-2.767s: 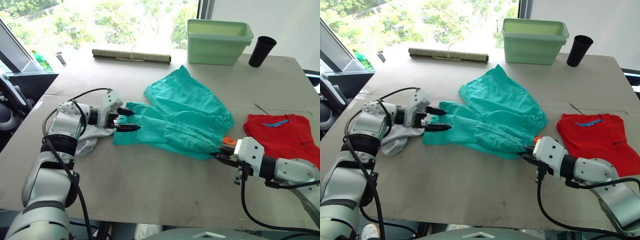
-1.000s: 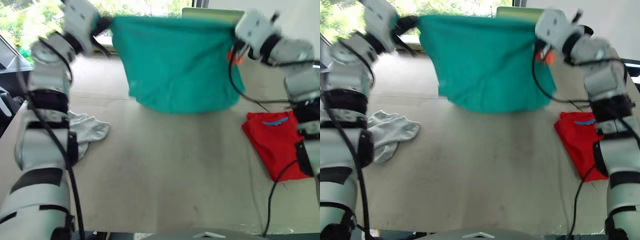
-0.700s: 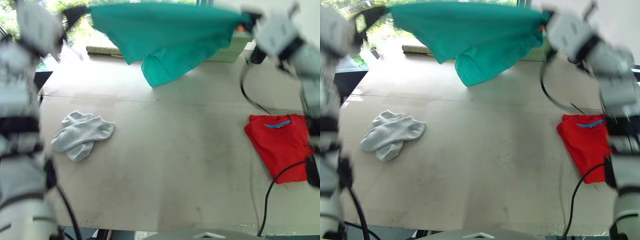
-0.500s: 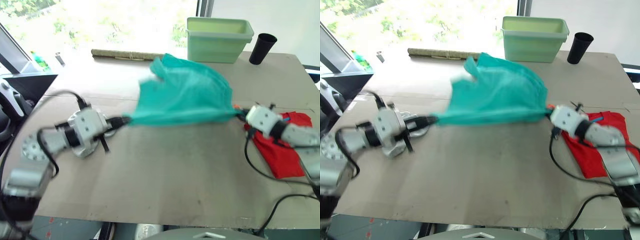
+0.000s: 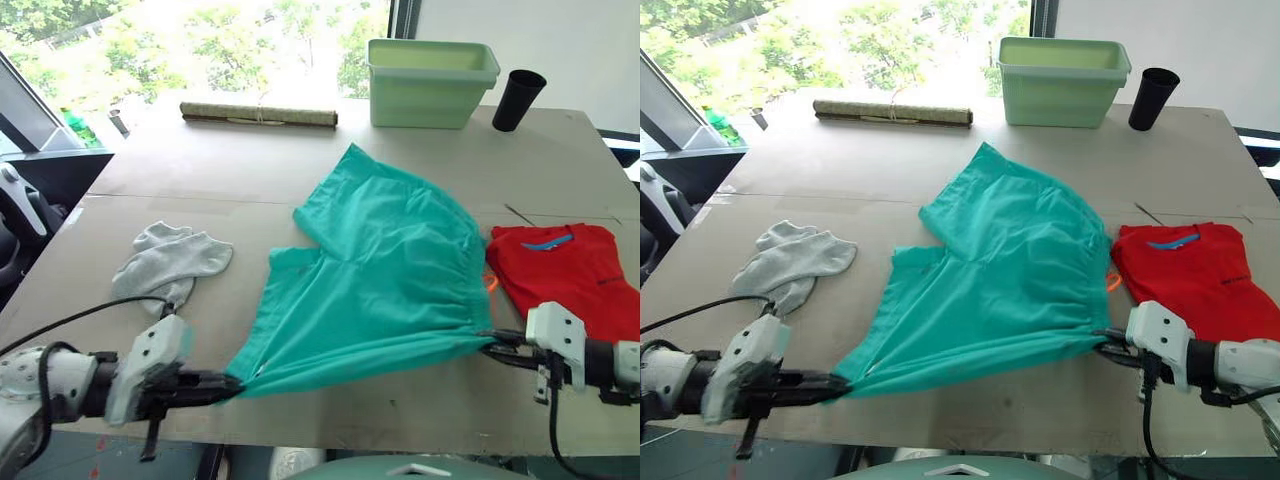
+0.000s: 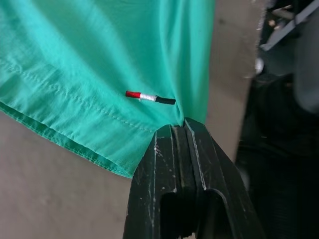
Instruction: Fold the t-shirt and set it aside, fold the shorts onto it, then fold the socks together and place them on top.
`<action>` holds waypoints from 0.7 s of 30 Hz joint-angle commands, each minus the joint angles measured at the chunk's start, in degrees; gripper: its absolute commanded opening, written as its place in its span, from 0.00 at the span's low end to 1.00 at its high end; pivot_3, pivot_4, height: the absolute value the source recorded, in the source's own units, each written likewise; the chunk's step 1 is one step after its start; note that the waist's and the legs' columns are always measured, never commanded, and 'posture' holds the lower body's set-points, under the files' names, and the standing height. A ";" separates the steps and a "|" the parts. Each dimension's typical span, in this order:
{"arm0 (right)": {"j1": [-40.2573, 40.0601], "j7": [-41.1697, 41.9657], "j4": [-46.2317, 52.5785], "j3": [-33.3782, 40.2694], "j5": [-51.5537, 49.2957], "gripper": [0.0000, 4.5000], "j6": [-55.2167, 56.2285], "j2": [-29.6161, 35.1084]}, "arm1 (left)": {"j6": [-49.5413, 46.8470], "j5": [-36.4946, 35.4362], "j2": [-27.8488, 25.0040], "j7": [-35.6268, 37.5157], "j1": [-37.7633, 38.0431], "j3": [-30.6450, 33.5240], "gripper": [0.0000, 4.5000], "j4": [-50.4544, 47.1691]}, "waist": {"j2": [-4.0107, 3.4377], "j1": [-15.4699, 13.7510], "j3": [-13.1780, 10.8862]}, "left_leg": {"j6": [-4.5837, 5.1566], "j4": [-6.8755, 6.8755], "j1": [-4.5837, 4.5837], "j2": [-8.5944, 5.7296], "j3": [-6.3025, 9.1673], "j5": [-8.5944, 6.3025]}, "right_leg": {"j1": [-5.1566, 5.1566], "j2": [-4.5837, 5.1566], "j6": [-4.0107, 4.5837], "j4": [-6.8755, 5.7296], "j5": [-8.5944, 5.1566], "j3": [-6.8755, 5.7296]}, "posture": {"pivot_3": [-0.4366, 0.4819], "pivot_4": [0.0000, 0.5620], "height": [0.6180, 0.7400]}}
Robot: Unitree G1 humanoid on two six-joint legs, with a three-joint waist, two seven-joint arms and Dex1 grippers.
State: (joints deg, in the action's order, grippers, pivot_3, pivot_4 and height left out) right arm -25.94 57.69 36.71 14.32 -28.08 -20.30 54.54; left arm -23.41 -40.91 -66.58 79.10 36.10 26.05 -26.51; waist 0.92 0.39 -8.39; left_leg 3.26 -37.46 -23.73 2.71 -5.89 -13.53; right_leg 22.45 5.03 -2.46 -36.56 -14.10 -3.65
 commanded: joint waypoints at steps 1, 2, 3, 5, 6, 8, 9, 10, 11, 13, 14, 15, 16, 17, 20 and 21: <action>-1.00 0.22 5.17 7.58 -7.36 0.00 -6.18 0.78 | -6.07 -6.22 -2.69 3.75 -7.69 3.13 0.01 3.46 | 0.02 -0.50 0.01 | -0.01 0.00 0.00 0.00 0.03 -0.01 | -0.01 0.00 -0.07 0.00 -0.04 -0.02 | 0.48 0.27 1.00; 0.81 -1.58 5.69 8.41 -9.14 0.00 -7.72 0.31 | -6.71 -7.06 -2.88 2.63 -13.62 1.17 0.01 5.56 | 0.02 -0.76 0.00 | -0.08 -0.01 0.01 0.01 0.06 -0.04 | 0.01 0.03 -0.21 0.00 -0.13 -0.05 | 0.48 0.27 1.00; 3.15 -3.39 5.88 8.68 -9.75 0.00 -8.56 -0.02 | -5.83 -6.09 -2.08 1.07 -20.17 -1.44 0.01 7.95 | 0.02 -1.17 -0.01 | -0.09 -0.01 0.01 0.02 0.06 -0.04 | 0.01 0.10 -0.21 -0.01 -0.13 -0.03 | 0.48 0.27 1.00; 10.76 -8.36 3.99 8.04 -11.14 0.00 -13.39 0.61 | -0.98 1.75 1.16 -3.18 -35.73 -9.17 0.01 14.50 | -0.01 -1.33 0.01 | -0.10 -0.05 -0.02 0.01 0.09 -0.04 | 0.08 0.11 -0.17 -0.05 -0.10 -0.03 | 0.48 0.27 1.00; 16.40 -10.15 1.03 6.05 -9.64 0.00 -16.10 2.43 | 3.37 10.14 4.28 -6.52 -46.66 -15.60 0.01 20.25 | -0.02 -1.33 -0.05 | -0.09 -0.06 0.03 -0.03 0.08 -0.04 | 0.05 0.08 -0.15 -0.05 -0.08 -0.03 | 0.48 0.27 1.00; 24.49 -11.93 -2.58 2.17 -7.15 0.00 -20.22 5.25 | 10.51 21.15 8.74 -8.87 -61.46 -24.08 0.01 29.49 | -0.02 -1.55 -0.07 | -0.02 -0.10 0.03 -0.31 0.03 0.01 | 0.07 0.03 0.19 -0.18 0.16 0.01 | 0.48 0.27 1.00; 28.16 -12.33 -4.25 -0.79 -5.46 0.00 -20.83 5.66 | 13.33 24.71 11.98 -10.66 -67.69 -26.68 0.01 34.95 | 0.12 -1.60 -0.03 | 0.04 -0.11 -0.16 -0.36 0.02 0.06 | 0.23 0.04 0.29 -0.20 0.23 0.02 | 0.48 0.27 1.00; 30.69 -12.84 -4.97 -2.90 -4.74 0.00 -21.57 5.70 | 15.42 26.49 13.93 -11.47 -71.42 -27.98 0.01 38.97 | 0.32 -1.64 0.15 | 0.30 -0.08 -0.18 -0.36 0.02 0.24 | 0.23 0.00 0.41 -0.16 0.31 0.03 | 0.48 0.27 1.00; 34.51 -13.53 -8.10 -6.09 -2.48 0.00 -22.24 5.66 | 19.10 30.30 17.05 -13.53 -76.73 -30.59 0.01 44.94 | 0.51 -1.58 0.17 | 0.30 -0.14 -0.08 -0.39 0.02 0.27 | 0.09 -0.06 0.37 -0.19 0.28 0.06 | 0.48 0.27 1.00; 41.78 -15.57 -15.26 -11.98 2.65 0.00 -22.70 4.04 | 26.37 37.22 23.10 -18.64 -85.62 -34.85 0.01 56.66 | 0.70 -1.42 0.19 | 0.17 -0.16 -0.29 -0.43 0.01 0.33 | 0.18 -0.15 0.04 -0.11 0.35 0.06 | 0.48 0.27 1.00; 44.70 -15.61 -18.44 -14.40 4.28 0.00 -22.99 3.18 | 28.98 39.68 25.99 -20.84 -89.31 -36.26 0.01 62.34 | 0.72 -1.33 0.18 | 0.26 -0.29 -0.47 -0.54 0.00 0.27 | 0.25 -0.21 -0.09 -0.06 0.28 0.05 | 0.48 0.27 1.00; 46.60 -15.27 -20.46 -16.05 5.32 0.00 -23.05 2.52 | 31.35 41.27 28.01 -22.53 -91.81 -36.95 0.01 66.86 | 0.72 -1.26 0.18 | 0.33 -0.29 -0.74 -0.55 -0.01 0.23 | 0.41 -0.21 -0.11 0.07 0.28 0.01 | 0.48 0.27 1.00; 47.76 -14.93 -21.43 -17.08 5.89 0.00 -23.30 2.09 | 33.28 42.21 29.11 -23.36 -93.41 -37.23 0.01 70.14 | 0.72 -1.15 0.18 | 0.38 -0.31 -1.05 -0.56 -0.01 0.20 | 0.67 -0.21 -0.13 0.09 0.28 0.02 | 0.48 0.27 1.00; 49.59 -15.27 -23.45 -17.96 6.92 0.00 -23.28 1.15 | 35.47 44.01 30.49 -25.58 -95.42 -37.98 0.01 73.93 | 0.73 -0.97 0.18 | 0.43 -0.27 -1.11 -0.56 -0.05 0.17 | 0.71 -0.20 -0.22 0.00 0.32 0.03 | 0.48 0.27 1.00; 53.92 -14.36 -28.37 -20.28 9.40 0.00 -22.43 -0.66 | 40.38 47.87 34.41 -30.05 -100.15 -39.61 0.01 82.97 | 0.73 -0.85 0.15 | 0.49 -0.12 -1.08 -0.56 -0.25 0.12 | 0.73 -0.15 -0.49 0.08 0.30 -0.12 | 0.48 0.27 1.00; 56.53 -15.05 -32.14 -21.25 11.02 0.00 -21.19 -2.37 | 41.39 49.39 36.60 -32.39 -101.57 -40.41 0.01 86.10 | 0.73 -1.07 0.13 | 0.48 -0.11 -1.08 -0.55 -0.33 0.12 | 0.72 -0.15 -0.52 0.07 0.28 -0.19 | 0.48 0.27 1.00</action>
State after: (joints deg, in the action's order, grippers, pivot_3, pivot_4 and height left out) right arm 28.28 43.08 6.64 -7.50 -19.05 -43.18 52.53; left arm 15.43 6.80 -30.82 49.70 -63.03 -14.13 57.47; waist 1.65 -0.68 -8.26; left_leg 3.73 -37.60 -24.78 2.18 -6.22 -13.40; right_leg 23.16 4.89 -3.00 -36.31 -13.85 -3.87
